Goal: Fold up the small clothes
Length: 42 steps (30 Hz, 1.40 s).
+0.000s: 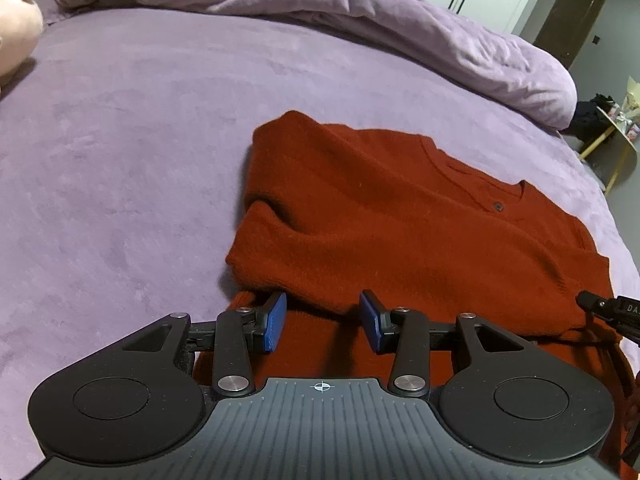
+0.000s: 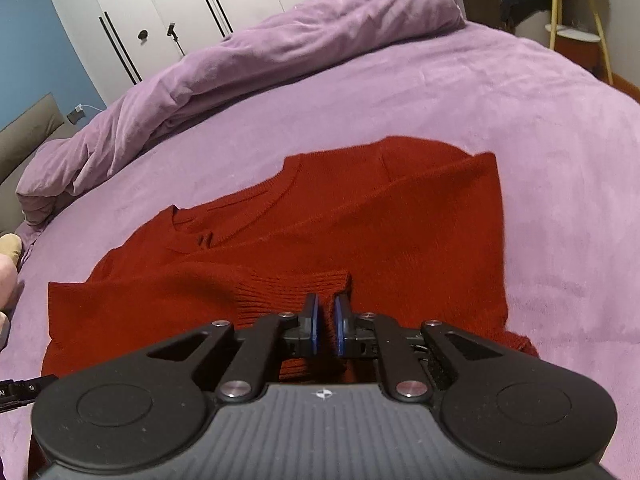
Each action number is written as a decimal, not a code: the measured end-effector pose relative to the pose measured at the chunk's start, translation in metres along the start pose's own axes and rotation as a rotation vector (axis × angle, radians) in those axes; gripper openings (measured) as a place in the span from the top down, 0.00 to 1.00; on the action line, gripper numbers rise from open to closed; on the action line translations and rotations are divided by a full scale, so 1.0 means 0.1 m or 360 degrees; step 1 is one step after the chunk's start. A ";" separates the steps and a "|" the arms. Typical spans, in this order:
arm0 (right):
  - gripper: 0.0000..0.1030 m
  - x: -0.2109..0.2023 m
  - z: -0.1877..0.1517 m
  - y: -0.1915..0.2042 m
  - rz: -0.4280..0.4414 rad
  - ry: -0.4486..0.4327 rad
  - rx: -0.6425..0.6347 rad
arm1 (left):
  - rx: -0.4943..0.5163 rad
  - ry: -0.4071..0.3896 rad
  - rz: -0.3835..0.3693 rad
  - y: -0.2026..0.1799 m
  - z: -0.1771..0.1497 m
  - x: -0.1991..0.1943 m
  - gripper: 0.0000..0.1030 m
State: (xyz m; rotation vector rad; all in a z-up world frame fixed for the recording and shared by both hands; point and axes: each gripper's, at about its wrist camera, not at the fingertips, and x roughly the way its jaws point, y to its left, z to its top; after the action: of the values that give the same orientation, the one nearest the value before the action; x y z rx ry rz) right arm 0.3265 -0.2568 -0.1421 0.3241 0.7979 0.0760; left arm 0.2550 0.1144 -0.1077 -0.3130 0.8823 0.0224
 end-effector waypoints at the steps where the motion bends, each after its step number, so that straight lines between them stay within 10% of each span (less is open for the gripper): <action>1: 0.91 0.00 0.00 0.00 0.0005 0.0006 0.0008 | 0.0005 0.0002 0.0003 -0.01 0.00 0.00 0.56; 12: 0.75 0.13 0.05 -0.02 0.0133 0.0064 0.0141 | 0.0028 0.0036 0.0023 -0.07 0.04 0.05 0.56; 18: 0.96 0.11 0.09 0.12 0.0112 -0.0015 0.0007 | 0.0032 0.0029 0.0031 -0.09 0.09 0.04 0.56; 23: 0.97 -0.21 0.23 0.19 -0.0183 -0.0366 -0.0185 | 0.0038 0.0013 0.0042 -0.14 0.18 0.05 0.56; 27: 0.97 -0.11 0.27 0.02 -0.0435 -0.0304 -0.0230 | 0.0063 -0.0005 0.0064 -0.23 0.23 0.09 0.55; 34: 0.97 -0.07 0.25 -0.06 -0.0424 -0.0300 -0.0278 | 0.0136 0.0010 0.0118 -0.34 0.27 0.24 0.54; 38: 1.00 0.06 0.27 -0.02 -0.0712 -0.0368 -0.0445 | 0.0165 0.0021 0.0164 -0.39 0.28 0.29 0.53; 42: 0.98 -0.08 0.33 -0.25 -0.0397 -0.0244 -0.0083 | 0.0228 0.0027 0.0203 -0.44 0.25 0.33 0.52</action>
State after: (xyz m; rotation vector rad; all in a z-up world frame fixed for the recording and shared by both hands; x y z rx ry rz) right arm 0.3429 -0.2904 -0.1231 0.1766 0.6775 -0.1601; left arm 0.3010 0.0756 -0.1067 -0.1232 0.9146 0.0748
